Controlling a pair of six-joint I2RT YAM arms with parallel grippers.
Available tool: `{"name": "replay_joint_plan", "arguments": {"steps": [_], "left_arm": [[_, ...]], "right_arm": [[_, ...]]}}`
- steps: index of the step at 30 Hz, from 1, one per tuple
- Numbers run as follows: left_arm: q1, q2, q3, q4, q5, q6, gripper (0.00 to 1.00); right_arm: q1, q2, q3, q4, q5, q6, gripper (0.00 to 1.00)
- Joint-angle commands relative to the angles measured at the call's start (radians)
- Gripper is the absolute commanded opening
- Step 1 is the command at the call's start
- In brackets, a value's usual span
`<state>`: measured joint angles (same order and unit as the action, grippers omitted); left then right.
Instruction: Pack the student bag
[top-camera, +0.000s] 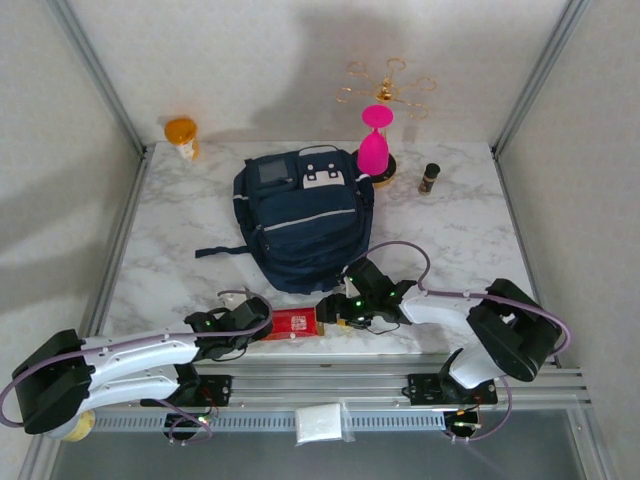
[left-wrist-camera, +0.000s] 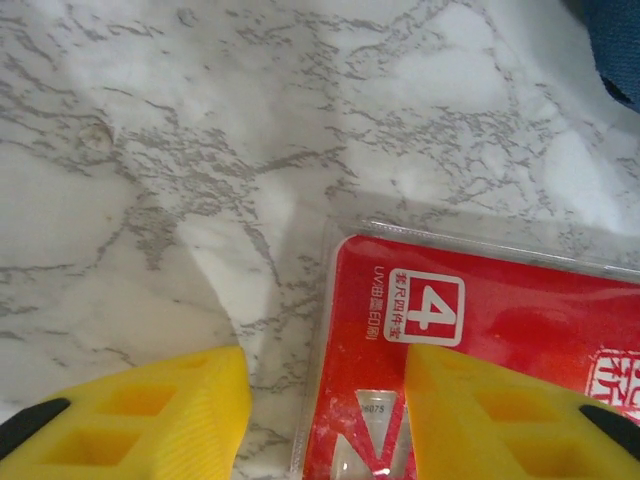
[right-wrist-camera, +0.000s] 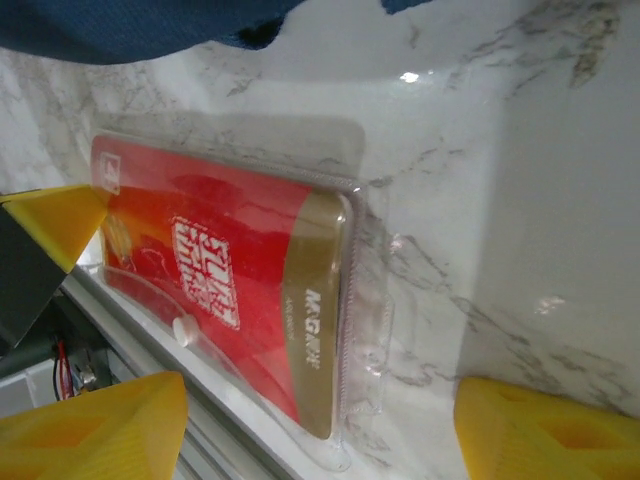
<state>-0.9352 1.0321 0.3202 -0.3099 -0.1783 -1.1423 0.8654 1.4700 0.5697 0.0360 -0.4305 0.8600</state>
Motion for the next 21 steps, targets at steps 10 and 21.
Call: {"name": "replay_joint_plan", "arguments": {"steps": [10, 21], "left_arm": [[-0.002, 0.210, -0.073, 0.169, 0.065, -0.057, 0.27], [-0.002, 0.177, -0.118, 0.235, 0.085, -0.091, 0.21]], "right_arm": [[0.053, 0.052, 0.015, 0.146, -0.029, 0.071, 0.71], [0.053, 0.055, 0.028, 0.173, -0.040, 0.082, 0.67]]}}
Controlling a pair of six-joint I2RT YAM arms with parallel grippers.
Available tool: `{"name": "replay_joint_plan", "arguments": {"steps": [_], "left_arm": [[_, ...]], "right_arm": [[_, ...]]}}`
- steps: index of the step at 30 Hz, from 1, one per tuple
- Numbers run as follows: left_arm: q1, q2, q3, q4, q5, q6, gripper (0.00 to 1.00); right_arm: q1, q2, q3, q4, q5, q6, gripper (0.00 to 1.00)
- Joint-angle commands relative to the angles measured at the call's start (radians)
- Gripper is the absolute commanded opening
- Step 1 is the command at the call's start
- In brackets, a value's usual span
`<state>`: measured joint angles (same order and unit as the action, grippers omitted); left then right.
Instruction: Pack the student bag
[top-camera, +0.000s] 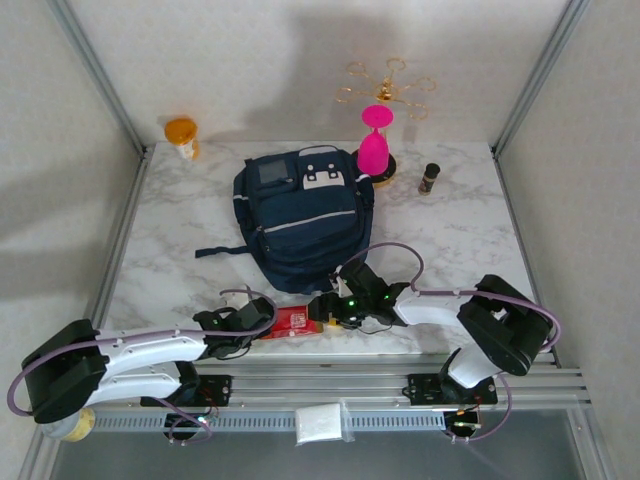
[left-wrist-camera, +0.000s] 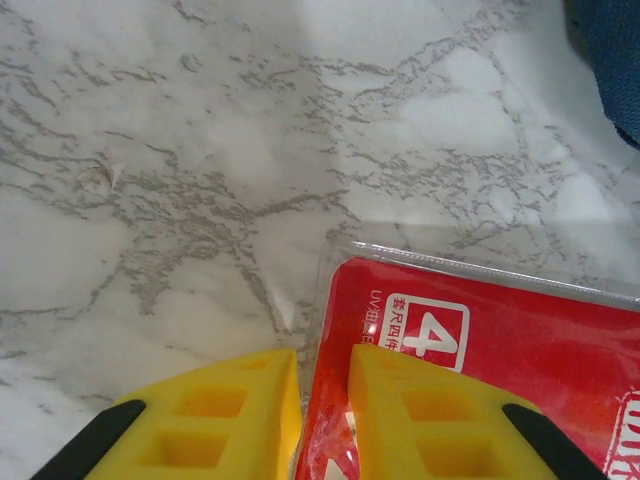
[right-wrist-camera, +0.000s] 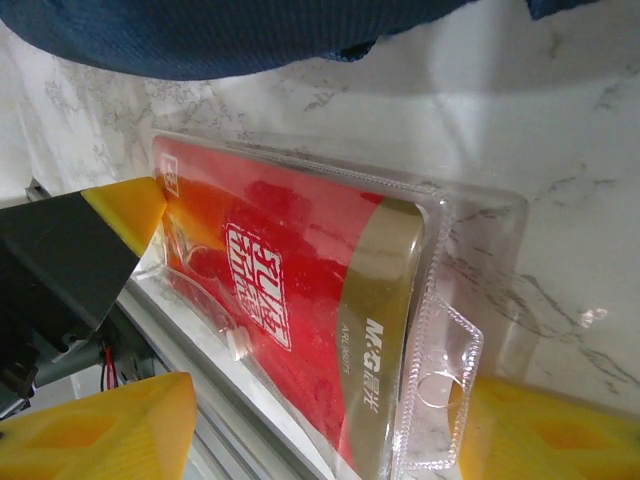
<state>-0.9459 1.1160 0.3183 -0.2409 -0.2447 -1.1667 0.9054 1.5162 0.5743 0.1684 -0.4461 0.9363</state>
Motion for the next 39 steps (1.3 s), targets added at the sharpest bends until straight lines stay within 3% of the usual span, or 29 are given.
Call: {"name": "replay_joint_plan", "arguments": {"steps": [1, 12, 22, 34, 39], "left_arm": [[0.009, 0.092, -0.115, 0.162, 0.150, -0.067, 0.21], [0.009, 0.047, -0.148, 0.186, 0.157, -0.063, 0.20], [0.009, 0.050, -0.142, 0.197, 0.163, -0.058, 0.20], [0.009, 0.029, -0.127, 0.155, 0.144, -0.048, 0.22], [0.009, 0.034, -0.118, 0.164, 0.144, -0.047, 0.23]], "right_arm": [[0.013, 0.006, 0.022, 0.046, -0.028, 0.009, 0.67], [0.006, -0.150, -0.026, 0.102, -0.018, 0.029, 0.62], [0.013, -0.177, -0.065, 0.177, -0.002, 0.071, 0.53], [0.006, -0.195, -0.054, 0.022, 0.112, 0.020, 0.23], [-0.004, -0.218, -0.029, -0.033, 0.110, 0.009, 0.20]]}}
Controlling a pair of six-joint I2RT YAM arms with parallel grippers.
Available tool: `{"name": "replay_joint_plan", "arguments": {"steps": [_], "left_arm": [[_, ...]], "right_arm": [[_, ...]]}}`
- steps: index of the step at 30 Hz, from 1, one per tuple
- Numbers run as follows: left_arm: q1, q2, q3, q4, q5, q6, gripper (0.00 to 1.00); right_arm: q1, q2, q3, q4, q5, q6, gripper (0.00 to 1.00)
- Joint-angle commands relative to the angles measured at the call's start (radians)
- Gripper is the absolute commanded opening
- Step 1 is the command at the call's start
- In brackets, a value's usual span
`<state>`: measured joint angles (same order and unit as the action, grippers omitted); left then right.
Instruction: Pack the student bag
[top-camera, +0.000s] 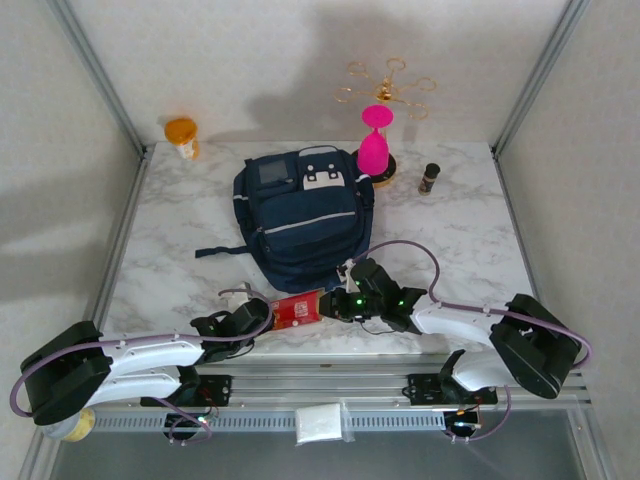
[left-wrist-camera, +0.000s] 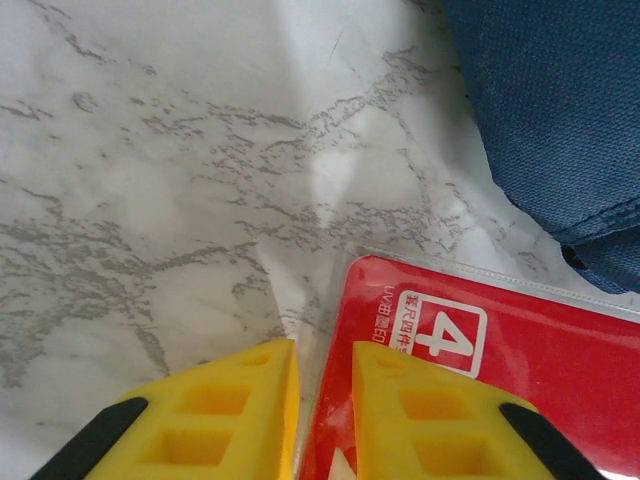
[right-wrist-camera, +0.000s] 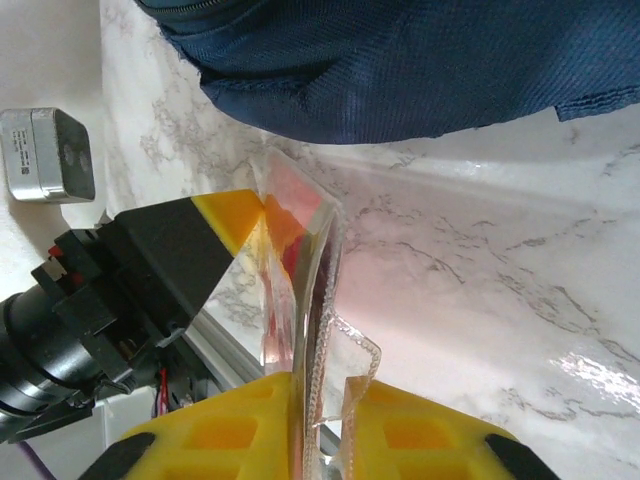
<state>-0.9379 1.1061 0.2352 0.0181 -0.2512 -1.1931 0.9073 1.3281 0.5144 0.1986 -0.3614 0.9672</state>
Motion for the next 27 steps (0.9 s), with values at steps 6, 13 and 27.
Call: {"name": "replay_joint_plan", "arguments": {"steps": [6, 13, 27], "left_arm": [[0.001, 0.046, -0.022, -0.091, 0.151, -0.010, 0.23], [0.001, -0.010, 0.051, -0.111, 0.152, 0.028, 0.30], [0.017, -0.048, 0.544, -0.430, -0.213, 0.556, 0.61]], "right_arm": [[-0.039, -0.113, -0.019, -0.013, -0.003, -0.002, 0.17], [-0.080, -0.138, -0.015, -0.036, -0.053, -0.014, 0.02], [-0.546, -0.517, 0.036, -0.450, -0.448, -0.188, 0.00]]}}
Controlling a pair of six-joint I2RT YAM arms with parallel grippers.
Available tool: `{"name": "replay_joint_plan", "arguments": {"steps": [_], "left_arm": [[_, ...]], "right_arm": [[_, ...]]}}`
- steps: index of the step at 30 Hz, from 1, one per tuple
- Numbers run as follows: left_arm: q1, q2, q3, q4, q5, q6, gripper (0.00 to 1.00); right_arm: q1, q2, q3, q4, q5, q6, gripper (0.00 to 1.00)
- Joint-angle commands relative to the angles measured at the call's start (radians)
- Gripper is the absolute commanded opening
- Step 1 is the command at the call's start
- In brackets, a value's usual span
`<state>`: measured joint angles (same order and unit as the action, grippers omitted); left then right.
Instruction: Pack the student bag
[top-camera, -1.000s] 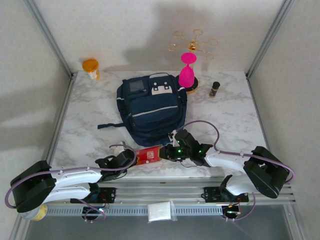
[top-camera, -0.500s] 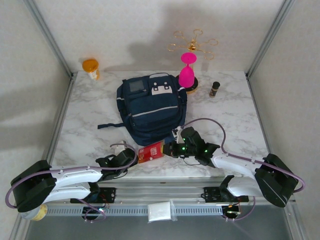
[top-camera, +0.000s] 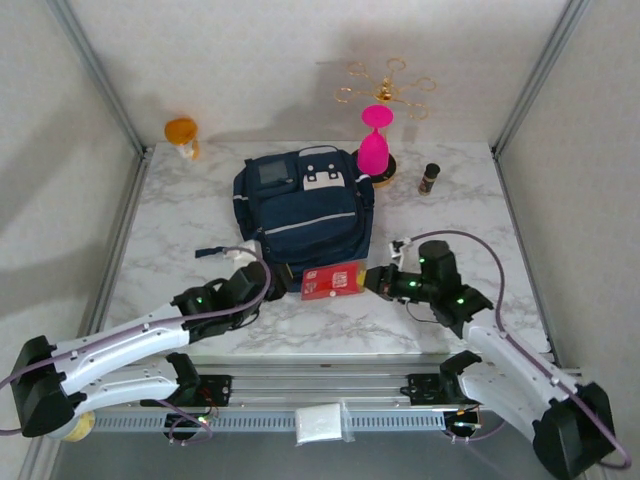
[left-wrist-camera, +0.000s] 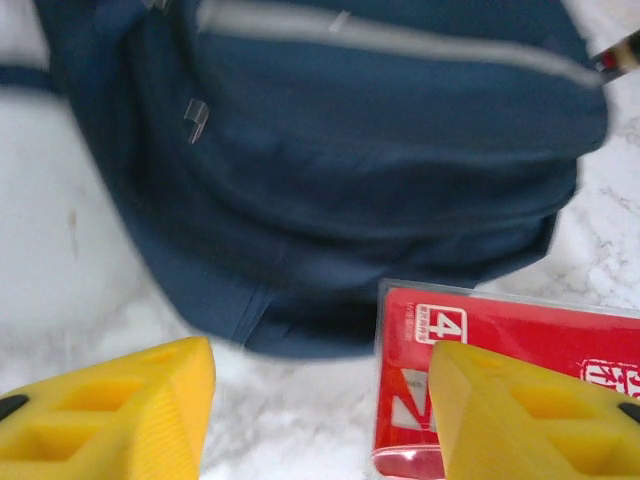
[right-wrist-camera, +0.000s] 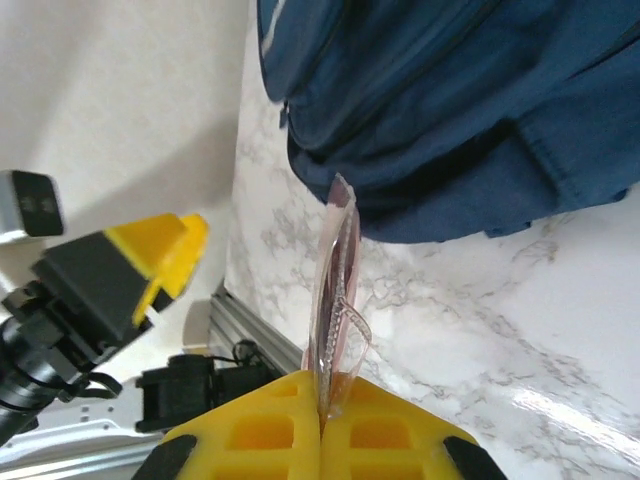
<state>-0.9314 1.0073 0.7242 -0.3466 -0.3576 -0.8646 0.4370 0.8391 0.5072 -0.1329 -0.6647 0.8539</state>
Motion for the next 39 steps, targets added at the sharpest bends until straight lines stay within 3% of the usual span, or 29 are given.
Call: {"name": "replay_joint_plan", "arguments": {"steps": [1, 4, 7, 11, 22, 28, 35, 39], "left_arm": [[0.013, 0.083, 0.079, -0.036, -0.099, 0.319, 0.64], [0.019, 0.193, 0.145, 0.012, -0.058, 0.546, 0.76], [0.038, 0.302, 0.220, -0.012, -0.177, 0.644, 0.81], [0.066, 0.362, 0.206, 0.072, -0.124, 0.828, 0.87], [0.199, 0.488, 0.285, 0.154, -0.011, 0.991, 0.89], [0.233, 0.495, 0.317, 0.176, -0.013, 1.047, 0.83], [0.252, 0.456, 0.288, 0.299, 0.042, 1.054, 0.63], [0.244, 0.455, 0.289, 0.274, 0.135, 1.045, 0.62]], "right_arm": [[-0.115, -0.030, 0.064, -0.154, -0.174, -0.099, 0.00], [-0.213, -0.025, 0.132, -0.247, -0.217, -0.167, 0.00], [-0.290, -0.015, 0.179, -0.289, -0.253, -0.190, 0.00], [-0.364, 0.005, 0.221, -0.346, -0.239, -0.232, 0.00], [-0.411, 0.035, 0.168, -0.288, -0.225, -0.224, 0.00], [-0.412, 0.056, 0.185, -0.292, -0.206, -0.235, 0.00], [-0.411, 0.089, 0.193, -0.181, -0.234, -0.177, 0.00], [-0.411, 0.134, 0.191, -0.138, -0.232, -0.157, 0.00]]}}
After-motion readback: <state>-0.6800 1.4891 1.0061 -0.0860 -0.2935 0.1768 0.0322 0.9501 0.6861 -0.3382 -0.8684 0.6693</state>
